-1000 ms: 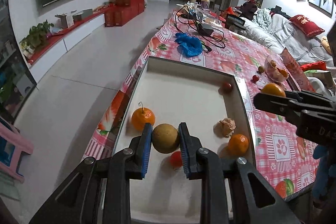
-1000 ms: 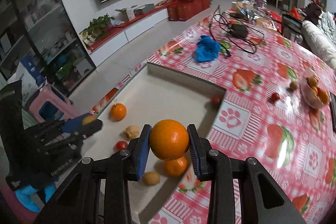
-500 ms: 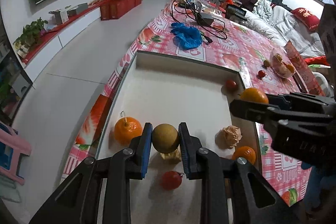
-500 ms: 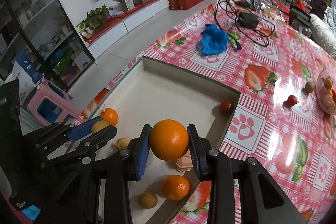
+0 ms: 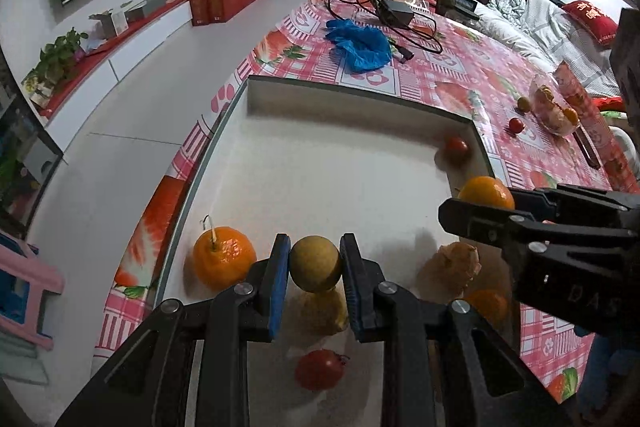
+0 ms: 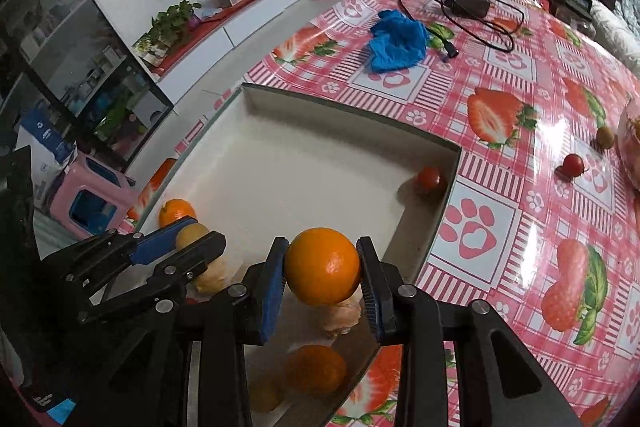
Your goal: Organize fruits
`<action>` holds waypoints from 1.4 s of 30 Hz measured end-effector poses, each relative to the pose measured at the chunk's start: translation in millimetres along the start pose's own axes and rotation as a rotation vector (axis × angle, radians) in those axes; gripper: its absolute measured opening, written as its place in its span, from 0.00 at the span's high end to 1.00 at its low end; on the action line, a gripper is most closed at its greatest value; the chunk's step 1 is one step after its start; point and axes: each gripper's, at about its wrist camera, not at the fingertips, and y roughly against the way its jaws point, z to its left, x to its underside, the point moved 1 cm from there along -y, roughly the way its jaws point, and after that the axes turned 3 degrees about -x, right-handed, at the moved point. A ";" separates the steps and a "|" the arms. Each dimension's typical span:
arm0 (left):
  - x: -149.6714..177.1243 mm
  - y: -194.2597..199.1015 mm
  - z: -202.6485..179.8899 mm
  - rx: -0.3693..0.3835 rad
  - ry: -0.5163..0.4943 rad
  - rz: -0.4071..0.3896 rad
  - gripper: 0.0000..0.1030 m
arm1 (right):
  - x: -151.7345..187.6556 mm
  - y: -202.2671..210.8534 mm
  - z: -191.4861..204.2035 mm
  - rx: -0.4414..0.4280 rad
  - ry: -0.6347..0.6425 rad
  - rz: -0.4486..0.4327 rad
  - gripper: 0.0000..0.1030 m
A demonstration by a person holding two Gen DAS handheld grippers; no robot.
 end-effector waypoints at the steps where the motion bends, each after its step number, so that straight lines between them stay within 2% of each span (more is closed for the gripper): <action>1: 0.0 -2.3 -0.8 -0.004 -0.003 0.005 0.73 | 0.3 -0.7 -0.8 0.002 0.000 0.002 0.65; 6: -1.3 -10.5 -5.1 -0.019 -0.024 0.022 0.72 | -0.6 -5.9 -5.2 0.019 -0.009 0.023 0.65; 7: -0.7 -10.4 -7.5 -0.026 -0.037 0.017 0.64 | -0.9 -6.5 -6.1 0.018 -0.012 0.029 0.65; 8: -0.4 -9.9 -8.5 -0.030 -0.042 0.013 0.49 | -1.3 -6.8 -7.4 0.015 -0.015 0.031 0.65; 10: 0.5 -5.4 -10.0 -0.030 -0.048 -0.010 0.30 | -1.9 -6.6 -8.9 0.010 -0.017 0.035 0.64; 11: 0.8 -2.4 -10.7 -0.026 -0.048 -0.024 0.25 | -1.7 -6.0 -9.3 0.010 -0.019 0.037 0.61; 12: 0.5 0.5 -11.3 -0.026 -0.048 -0.036 0.23 | -1.7 -5.9 -9.4 0.011 -0.020 0.037 0.53; 13: 0.1 3.6 -11.5 -0.025 -0.048 -0.046 0.22 | -1.4 -3.7 -8.9 0.010 -0.019 0.030 0.39; 20: -1.1 9.4 -12.5 -0.002 -0.022 -0.023 0.18 | 1.2 11.0 2.7 0.022 0.022 0.014 0.38; 22: 0.8 11.9 -14.9 -0.011 -0.022 -0.023 0.12 | 2.7 14.3 3.5 0.023 0.024 0.016 0.38; 24: 3.0 16.1 -16.6 -0.027 -0.027 -0.031 0.02 | 4.3 18.4 3.5 0.035 0.024 0.018 0.22; 25: 4.0 19.2 -17.8 -0.039 -0.033 -0.040 0.00 | 5.1 21.3 3.8 0.044 0.024 0.010 0.12; 30: 7.0 26.9 -26.9 -0.025 -0.071 -0.031 0.00 | 7.5 30.2 5.5 0.073 0.025 0.011 0.12; 36: 11.2 37.7 -33.4 -0.083 -0.095 -0.042 0.00 | 12.3 33.0 7.3 0.086 0.026 0.037 0.11; 37: 11.9 38.4 -32.8 -0.087 -0.087 -0.030 0.00 | 13.1 32.7 8.3 0.087 0.031 0.045 0.00; 42: 18.5 35.3 -31.2 -0.080 -0.061 0.036 0.00 | 17.0 39.5 17.1 0.108 0.065 0.057 0.00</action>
